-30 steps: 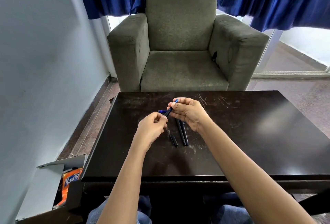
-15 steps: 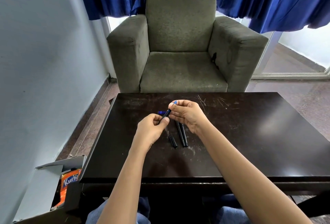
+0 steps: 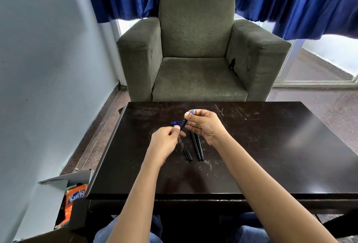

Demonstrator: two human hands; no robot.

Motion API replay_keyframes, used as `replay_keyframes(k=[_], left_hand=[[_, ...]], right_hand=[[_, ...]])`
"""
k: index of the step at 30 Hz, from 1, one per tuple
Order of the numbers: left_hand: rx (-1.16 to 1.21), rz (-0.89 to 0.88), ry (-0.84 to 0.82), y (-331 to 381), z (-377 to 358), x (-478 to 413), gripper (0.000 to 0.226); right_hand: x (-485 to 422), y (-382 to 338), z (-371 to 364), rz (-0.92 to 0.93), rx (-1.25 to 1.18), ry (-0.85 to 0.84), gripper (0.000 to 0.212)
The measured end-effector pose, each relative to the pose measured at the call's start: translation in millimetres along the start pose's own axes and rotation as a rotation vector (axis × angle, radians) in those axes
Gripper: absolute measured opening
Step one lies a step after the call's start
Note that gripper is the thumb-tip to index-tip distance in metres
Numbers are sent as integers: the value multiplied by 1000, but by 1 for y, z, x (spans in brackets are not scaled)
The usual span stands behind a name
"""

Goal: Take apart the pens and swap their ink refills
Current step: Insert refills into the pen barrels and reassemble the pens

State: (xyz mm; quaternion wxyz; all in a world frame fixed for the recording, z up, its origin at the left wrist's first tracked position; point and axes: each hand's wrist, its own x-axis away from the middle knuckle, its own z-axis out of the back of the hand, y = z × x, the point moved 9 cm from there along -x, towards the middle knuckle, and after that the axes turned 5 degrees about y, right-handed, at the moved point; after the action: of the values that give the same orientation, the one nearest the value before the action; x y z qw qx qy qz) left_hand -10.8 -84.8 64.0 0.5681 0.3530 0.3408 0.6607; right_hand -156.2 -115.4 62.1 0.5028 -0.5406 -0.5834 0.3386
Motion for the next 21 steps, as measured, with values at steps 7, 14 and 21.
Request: replay_keyframes(k=[7,14,21], left_hand=[[46,-23,28,1,2,-1,26],[82,-53,51,4,6,1,16],[58,-5,24,3,2,1,37]], right_hand=[[-1,2,-2,3,6,-14,12],[-1,0,0,9,0,-14,12],[-1,2,-1,4,4,-19,13]])
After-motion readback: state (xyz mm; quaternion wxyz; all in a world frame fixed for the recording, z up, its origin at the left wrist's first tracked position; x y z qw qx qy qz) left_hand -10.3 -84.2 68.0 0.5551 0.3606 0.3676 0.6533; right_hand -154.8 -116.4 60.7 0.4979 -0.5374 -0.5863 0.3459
